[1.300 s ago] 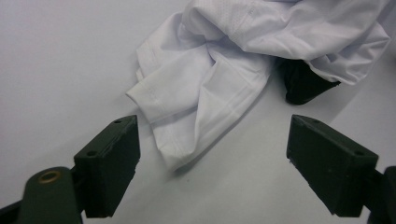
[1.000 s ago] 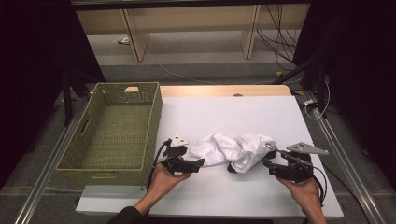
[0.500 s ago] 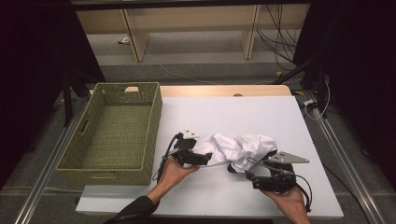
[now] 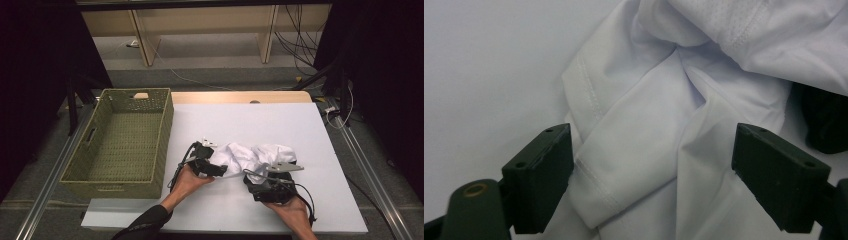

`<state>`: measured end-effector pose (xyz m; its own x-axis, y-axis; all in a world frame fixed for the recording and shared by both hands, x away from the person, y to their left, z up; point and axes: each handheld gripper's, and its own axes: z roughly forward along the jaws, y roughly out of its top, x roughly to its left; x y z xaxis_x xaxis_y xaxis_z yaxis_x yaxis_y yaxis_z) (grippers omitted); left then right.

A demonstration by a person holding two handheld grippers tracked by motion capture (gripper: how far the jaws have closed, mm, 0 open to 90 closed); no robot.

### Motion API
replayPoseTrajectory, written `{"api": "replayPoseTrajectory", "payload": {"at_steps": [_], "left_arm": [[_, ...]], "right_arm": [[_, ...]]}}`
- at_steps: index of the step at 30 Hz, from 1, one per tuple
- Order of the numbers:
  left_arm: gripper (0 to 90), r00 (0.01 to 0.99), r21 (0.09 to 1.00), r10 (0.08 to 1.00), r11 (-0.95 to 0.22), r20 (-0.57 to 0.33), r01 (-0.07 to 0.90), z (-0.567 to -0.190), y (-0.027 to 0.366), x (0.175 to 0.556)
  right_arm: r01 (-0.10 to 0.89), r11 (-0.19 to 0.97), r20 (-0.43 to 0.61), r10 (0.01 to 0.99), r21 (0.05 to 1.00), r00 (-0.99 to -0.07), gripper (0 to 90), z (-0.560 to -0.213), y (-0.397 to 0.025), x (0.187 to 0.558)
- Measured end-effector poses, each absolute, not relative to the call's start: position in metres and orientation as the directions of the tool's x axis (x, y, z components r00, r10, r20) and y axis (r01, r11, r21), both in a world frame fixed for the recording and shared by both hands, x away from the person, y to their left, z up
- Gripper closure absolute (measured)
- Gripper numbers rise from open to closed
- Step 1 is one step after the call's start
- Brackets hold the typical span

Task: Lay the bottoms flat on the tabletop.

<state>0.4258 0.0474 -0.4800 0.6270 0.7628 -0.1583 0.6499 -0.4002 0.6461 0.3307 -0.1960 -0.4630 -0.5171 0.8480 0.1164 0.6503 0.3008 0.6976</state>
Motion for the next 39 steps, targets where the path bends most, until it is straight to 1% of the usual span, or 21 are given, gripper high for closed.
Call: {"api": "replayPoseTrajectory", "payload": {"at_steps": [2,3,4,5,7,8,9,10,11,12,13,15,16,19,22,27,35,39], "left_arm": [[17.1,0.634,0.631,0.758,-0.419,-0.153,0.653,-0.482,0.046,0.426],[18.1,0.637,0.622,0.756,-0.429,-0.149,0.655,-0.483,0.046,0.426],[19.4,0.643,0.623,0.755,-0.444,-0.126,0.644,-0.483,0.045,0.425],[29.3,0.651,0.624,0.753,-0.465,-0.095,0.628,-0.482,0.045,0.424],[39.5,0.667,0.627,0.742,-0.490,-0.065,0.606,-0.481,0.046,0.421],[44.1,0.667,0.627,0.742,-0.490,-0.065,0.606,-0.481,0.046,0.421],[48.9,0.667,0.626,0.743,-0.496,-0.051,0.601,-0.481,0.046,0.420],[48.9,0.670,0.625,0.742,-0.509,-0.030,0.592,-0.480,0.046,0.419],[55.5,0.678,0.626,0.735,-0.516,-0.029,0.585,-0.480,0.047,0.419],[62.0,0.681,0.627,0.731,-0.512,-0.041,0.587,-0.480,0.048,0.418],[67.7,0.685,0.629,0.728,-0.516,-0.037,0.582,-0.480,0.048,0.417],[77.5,0.695,0.623,0.718,-0.525,-0.042,0.580,-0.479,0.048,0.416],[79.4,0.699,0.622,0.714,-0.528,-0.044,0.579,-0.479,0.048,0.415],[80.5,0.714,0.626,0.699,-0.542,-0.034,0.561,-0.479,0.048,0.410],[80.8,0.734,0.614,0.677,-0.553,-0.064,0.564,-0.477,0.053,0.402],[80.9,0.756,0.600,0.651,-0.578,-0.068,0.552,-0.475,0.056,0.390],[80.9,0.789,0.585,0.609,-0.613,-0.077,0.531,-0.472,0.061,0.370],[81.0,0.799,0.582,0.595,-0.619,-0.089,0.527,-0.470,0.063,0.362]], "right_arm": [[0.659,0.310,0.101,0.856,0.685,-0.508,21.5,-0.467,-0.190,0.335],[0.661,0.317,0.092,0.857,0.681,-0.506,24.2,-0.468,-0.188,0.337],[0.662,0.324,0.078,0.862,0.676,-0.502,28.2,-0.470,-0.187,0.339],[0.666,0.327,0.064,0.869,0.671,-0.491,37.9,-0.472,-0.186,0.344],[0.667,0.322,0.066,0.871,0.671,-0.487,47.2,-0.473,-0.188,0.348],[0.667,0.322,0.066,0.871,0.671,-0.487,47.2,-0.473,-0.188,0.348],[0.665,0.320,0.081,0.864,0.675,-0.497,60.0,-0.472,-0.191,0.351],[0.665,0.320,0.081,0.864,0.675,-0.497,60.0,-0.472,-0.191,0.351],[0.661,0.325,0.080,0.859,0.676,-0.505,66.6,-0.472,-0.192,0.351],[0.659,0.331,0.072,0.859,0.676,-0.506,71.1,-0.471,-0.193,0.352],[0.657,0.331,0.070,0.860,0.677,-0.505,74.6,-0.470,-0.195,0.353],[0.663,0.324,0.080,0.861,0.675,-0.502,78.6,-0.468,-0.202,0.356],[0.664,0.327,0.075,0.863,0.673,-0.500,78.9,-0.466,-0.206,0.357],[0.661,0.327,0.059,0.870,0.676,-0.490,79.1,-0.464,-0.212,0.358],[0.672,0.308,0.056,0.885,0.673,-0.462,79.0,-0.460,-0.230,0.360],[0.684,0.273,0.059,0.906,0.676,-0.420,79.0,-0.458,-0.250,0.366],[0.693,0.251,0.045,0.924,0.676,-0.379,78.9,-0.457,-0.270,0.375],[0.694,0.256,0.038,0.925,0.673,-0.378,78.9,-0.457,-0.274,0.379]]}}
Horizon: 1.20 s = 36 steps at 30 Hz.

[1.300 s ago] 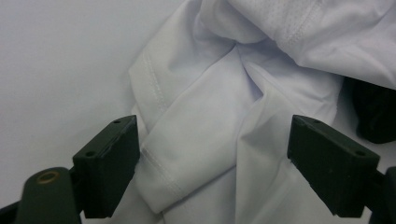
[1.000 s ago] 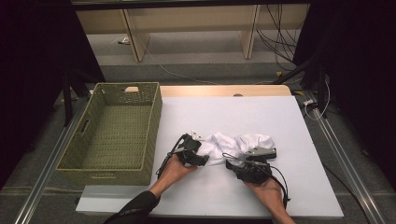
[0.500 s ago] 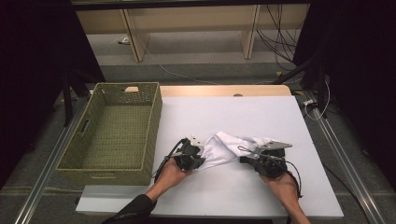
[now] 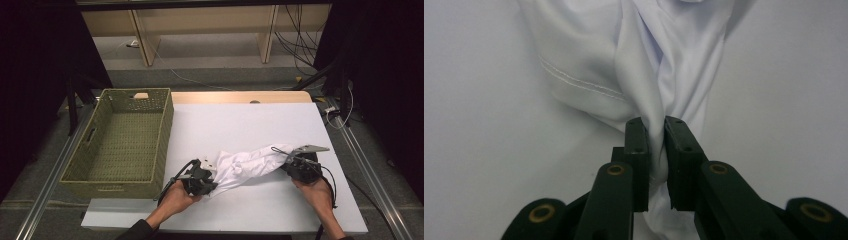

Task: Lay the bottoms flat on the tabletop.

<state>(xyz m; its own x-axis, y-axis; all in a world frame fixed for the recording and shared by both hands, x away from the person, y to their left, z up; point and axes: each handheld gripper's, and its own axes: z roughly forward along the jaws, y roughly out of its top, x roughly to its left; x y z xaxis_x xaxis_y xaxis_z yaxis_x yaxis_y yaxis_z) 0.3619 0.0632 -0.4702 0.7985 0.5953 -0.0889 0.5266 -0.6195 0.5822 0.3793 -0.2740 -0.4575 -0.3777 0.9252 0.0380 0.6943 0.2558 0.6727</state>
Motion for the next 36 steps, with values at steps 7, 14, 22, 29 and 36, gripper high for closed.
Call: {"api": "replayPoseTrajectory", "payload": {"at_steps": [7,14,22,29,36], "left_arm": [[80.9,0.815,0.584,0.569,-0.627,-0.110,0.516,-0.468,0.064,0.348],[80.9,0.821,0.581,0.556,-0.629,-0.126,0.516,-0.468,0.065,0.340],[80.8,0.828,0.579,0.541,-0.631,-0.150,0.517,-0.470,0.060,0.335],[80.8,0.840,0.578,0.511,-0.634,-0.185,0.513,-0.471,0.052,0.329],[80.6,0.854,0.580,0.483,-0.646,-0.194,0.497,-0.471,0.044,0.322]], "right_arm": [[0.684,0.258,0.029,0.926,0.682,-0.378,78.9,-0.455,-0.280,0.391],[0.680,0.265,0.019,0.925,0.684,-0.380,78.9,-0.456,-0.280,0.401],[0.663,0.282,0.004,0.919,0.694,-0.395,79.0,-0.455,-0.274,0.418],[0.640,0.290,-0.004,0.912,0.711,-0.410,79.0,-0.453,-0.269,0.438],[0.645,0.310,-0.011,0.906,0.698,-0.424,77.6,-0.456,-0.265,0.443]]}}
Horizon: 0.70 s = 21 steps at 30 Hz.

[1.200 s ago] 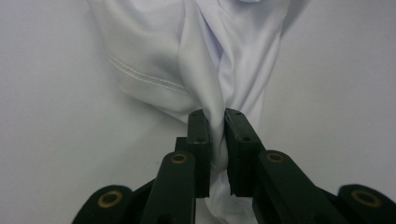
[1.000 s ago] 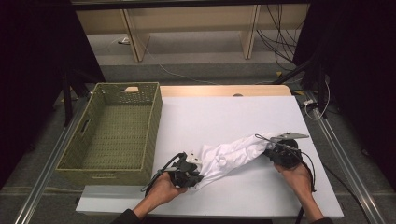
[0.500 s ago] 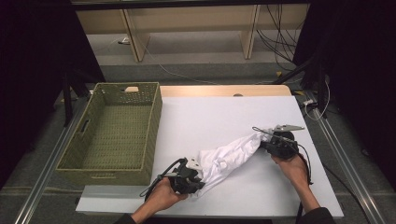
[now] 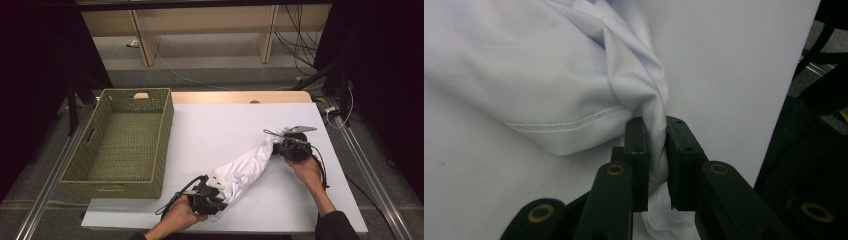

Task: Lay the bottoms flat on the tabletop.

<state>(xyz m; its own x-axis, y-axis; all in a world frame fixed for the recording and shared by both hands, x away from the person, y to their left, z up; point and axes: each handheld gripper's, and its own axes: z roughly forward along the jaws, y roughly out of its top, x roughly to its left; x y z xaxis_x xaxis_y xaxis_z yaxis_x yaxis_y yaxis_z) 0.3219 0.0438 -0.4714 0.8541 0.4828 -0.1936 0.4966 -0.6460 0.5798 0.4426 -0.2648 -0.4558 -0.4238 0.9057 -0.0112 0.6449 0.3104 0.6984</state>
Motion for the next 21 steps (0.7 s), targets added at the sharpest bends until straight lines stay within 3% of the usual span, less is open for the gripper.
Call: {"api": "replayPoseTrajectory", "payload": {"at_steps": [3,5,12,21], "left_arm": [[79.3,0.854,0.575,0.484,-0.649,-0.193,0.498,-0.470,0.046,0.324],[76.7,0.854,0.579,0.482,-0.646,-0.196,0.497,-0.466,0.049,0.325],[49.5,0.815,0.640,0.546,-0.558,-0.195,0.527,-0.441,0.066,0.338],[34.6,0.687,0.667,0.697,-0.415,-0.204,0.619,-0.438,0.073,0.373]], "right_arm": [[0.652,0.285,0.012,0.912,0.703,-0.411,71.6,-0.453,-0.270,0.440],[0.659,0.263,0.024,0.920,0.704,-0.392,61.7,-0.449,-0.273,0.436],[0.624,0.179,0.048,0.943,0.761,-0.329,37.5,-0.424,-0.286,0.411],[0.624,0.189,0.086,0.919,0.758,-0.384,30.4,-0.422,-0.264,0.402]]}}
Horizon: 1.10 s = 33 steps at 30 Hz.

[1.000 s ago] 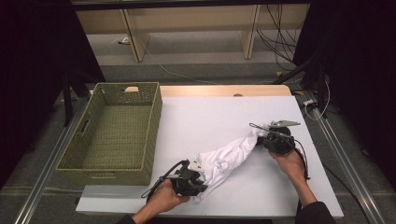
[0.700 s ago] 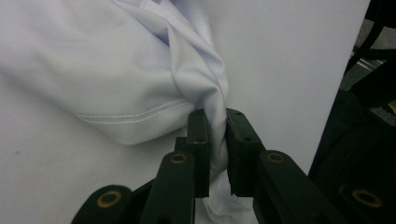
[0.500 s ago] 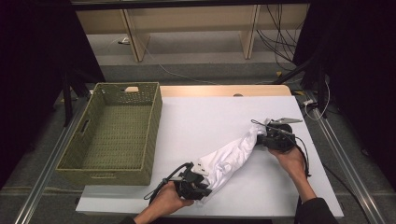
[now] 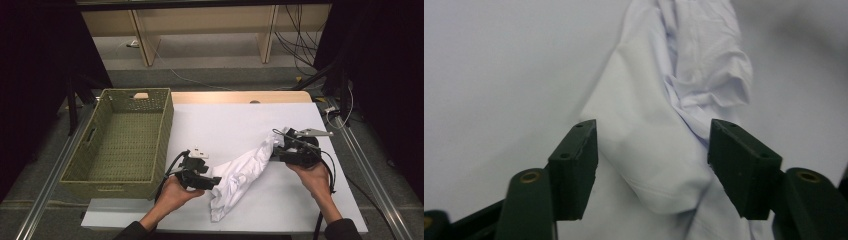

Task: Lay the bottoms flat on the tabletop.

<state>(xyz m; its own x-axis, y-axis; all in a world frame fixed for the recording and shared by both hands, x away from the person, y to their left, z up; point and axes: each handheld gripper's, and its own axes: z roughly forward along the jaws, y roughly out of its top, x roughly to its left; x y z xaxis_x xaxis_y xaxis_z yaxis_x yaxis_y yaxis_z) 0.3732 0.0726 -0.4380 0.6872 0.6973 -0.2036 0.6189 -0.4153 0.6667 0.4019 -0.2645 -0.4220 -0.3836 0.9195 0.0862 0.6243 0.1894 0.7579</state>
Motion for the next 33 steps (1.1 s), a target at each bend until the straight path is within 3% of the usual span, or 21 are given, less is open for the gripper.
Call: {"api": "replayPoseTrajectory", "payload": {"at_steps": [3,7,14,19,21,24,26,29,33], "left_arm": [[27.7,0.656,0.656,0.729,-0.401,-0.194,0.640,-0.446,0.068,0.383],[25.5,0.623,0.631,0.750,-0.376,-0.222,0.678,-0.458,0.061,0.397],[25.3,0.605,0.600,0.765,-0.383,-0.221,0.703,-0.470,0.053,0.413],[26.3,0.597,0.577,0.761,-0.375,-0.256,0.726,-0.478,0.051,0.420],[29.9,0.615,0.588,0.752,-0.392,-0.239,0.708,-0.479,0.049,0.419],[51.6,0.644,0.588,0.712,-0.404,-0.280,0.701,-0.480,0.047,0.415],[64.7,0.674,0.595,0.697,-0.441,-0.246,0.672,-0.480,0.045,0.412],[80.7,0.695,0.597,0.676,-0.460,-0.245,0.657,-0.479,0.044,0.408],[83.1,0.712,0.600,0.662,-0.477,-0.236,0.642,-0.478,0.048,0.403]], "right_arm": [[0.634,0.193,0.109,0.907,0.749,-0.406,29.4,-0.426,-0.255,0.402],[0.650,0.227,0.113,0.892,0.726,-0.438,30.0,-0.433,-0.244,0.402],[0.669,0.261,0.126,0.873,0.696,-0.471,31.6,-0.443,-0.229,0.406],[0.681,0.296,0.111,0.867,0.670,-0.486,40.3,-0.452,-0.224,0.411],[0.689,0.302,0.116,0.864,0.659,-0.490,50.9,-0.456,-0.224,0.413],[0.690,0.308,0.109,0.865,0.654,-0.490,72.2,-0.458,-0.225,0.414],[0.693,0.315,0.113,0.860,0.649,-0.497,83.8,-0.458,-0.227,0.413],[0.687,0.330,0.105,0.854,0.648,-0.509,87.8,-0.454,-0.235,0.408],[0.682,0.323,0.111,0.853,0.656,-0.511,87.9,-0.447,-0.246,0.398]]}}
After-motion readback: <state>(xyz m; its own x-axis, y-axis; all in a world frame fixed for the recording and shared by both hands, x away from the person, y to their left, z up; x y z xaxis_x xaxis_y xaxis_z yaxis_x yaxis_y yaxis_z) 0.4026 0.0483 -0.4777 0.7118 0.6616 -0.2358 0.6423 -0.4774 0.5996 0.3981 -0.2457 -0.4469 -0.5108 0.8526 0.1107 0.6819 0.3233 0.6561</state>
